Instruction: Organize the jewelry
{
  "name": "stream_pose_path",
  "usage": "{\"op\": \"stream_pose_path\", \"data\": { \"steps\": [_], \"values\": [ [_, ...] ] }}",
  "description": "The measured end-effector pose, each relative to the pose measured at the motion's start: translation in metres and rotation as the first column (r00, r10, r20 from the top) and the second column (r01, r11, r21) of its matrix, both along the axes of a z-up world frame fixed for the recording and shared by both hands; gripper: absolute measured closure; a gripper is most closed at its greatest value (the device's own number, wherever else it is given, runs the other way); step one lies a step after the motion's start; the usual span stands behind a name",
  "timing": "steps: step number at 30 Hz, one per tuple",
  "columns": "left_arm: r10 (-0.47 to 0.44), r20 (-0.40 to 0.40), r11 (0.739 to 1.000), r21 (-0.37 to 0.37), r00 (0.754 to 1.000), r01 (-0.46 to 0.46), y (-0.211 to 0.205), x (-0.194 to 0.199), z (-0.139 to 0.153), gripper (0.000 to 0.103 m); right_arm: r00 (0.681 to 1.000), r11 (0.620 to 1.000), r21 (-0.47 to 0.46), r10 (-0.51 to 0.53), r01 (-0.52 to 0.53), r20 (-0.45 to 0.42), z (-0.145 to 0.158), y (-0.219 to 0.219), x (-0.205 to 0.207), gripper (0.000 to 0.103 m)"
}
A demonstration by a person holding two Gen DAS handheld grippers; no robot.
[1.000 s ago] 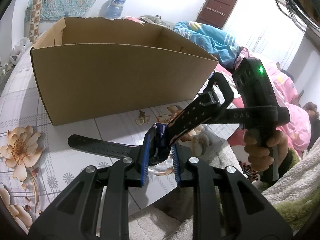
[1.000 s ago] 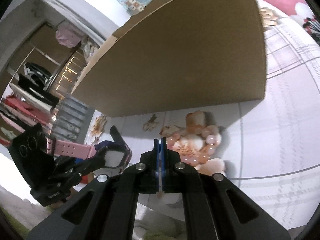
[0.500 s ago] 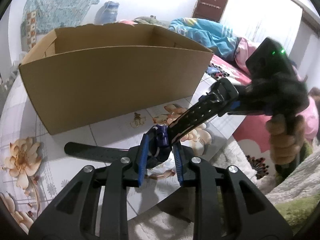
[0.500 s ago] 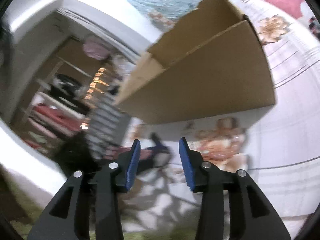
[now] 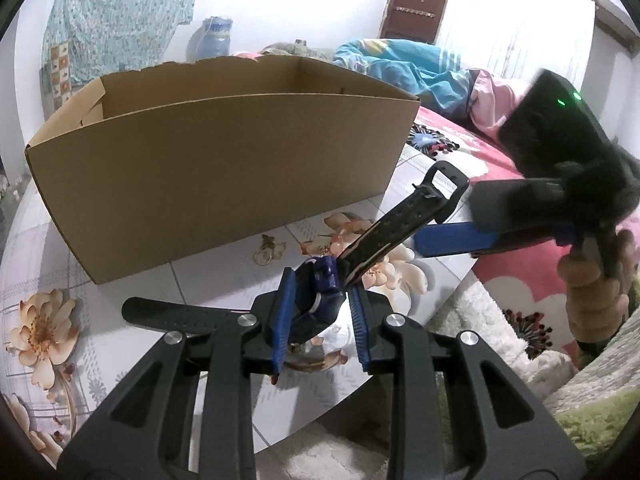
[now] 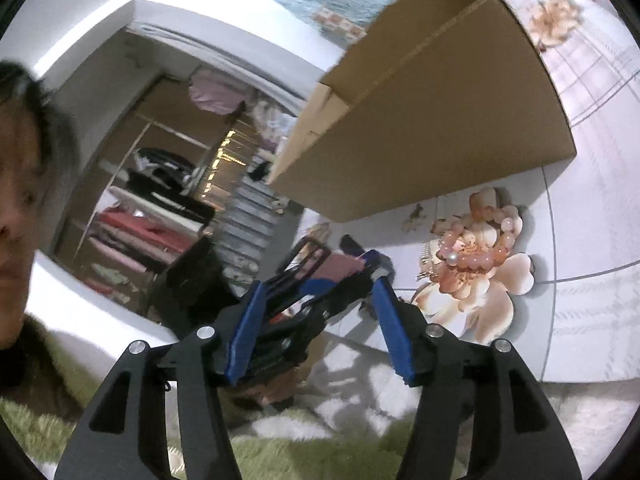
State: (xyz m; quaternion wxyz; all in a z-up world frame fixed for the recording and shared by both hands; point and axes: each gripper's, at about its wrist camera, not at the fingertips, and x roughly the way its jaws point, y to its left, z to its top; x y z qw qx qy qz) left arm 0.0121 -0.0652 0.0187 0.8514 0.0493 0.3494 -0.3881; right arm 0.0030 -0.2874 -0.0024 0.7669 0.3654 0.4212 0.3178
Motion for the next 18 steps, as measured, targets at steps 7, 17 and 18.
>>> {"op": "stream_pose_path", "data": {
  "steps": [7, 17, 18],
  "values": [
    [0.002, 0.025, 1.0, -0.002, 1.0, -0.002, -0.004, -0.004, -0.004, 0.074, 0.991, 0.997, -0.02, -0.072, 0.07, -0.112, -0.013, 0.005, 0.007, 0.084],
    [-0.005, -0.066, 0.992, -0.127, 0.998, -0.003, 0.026, -0.008, 0.002, 0.07, 0.994, 0.994, -0.079, -0.082, 0.077, -0.069, 0.011, 0.02, 0.01, 0.094],
    [-0.007, -0.099, 0.987, -0.163, 0.995, -0.01, 0.033, -0.008, 0.002, 0.07, 0.995, 0.994, -0.078, -0.077, 0.072, -0.063, 0.013, 0.022, 0.012, 0.094]
  ]
}}
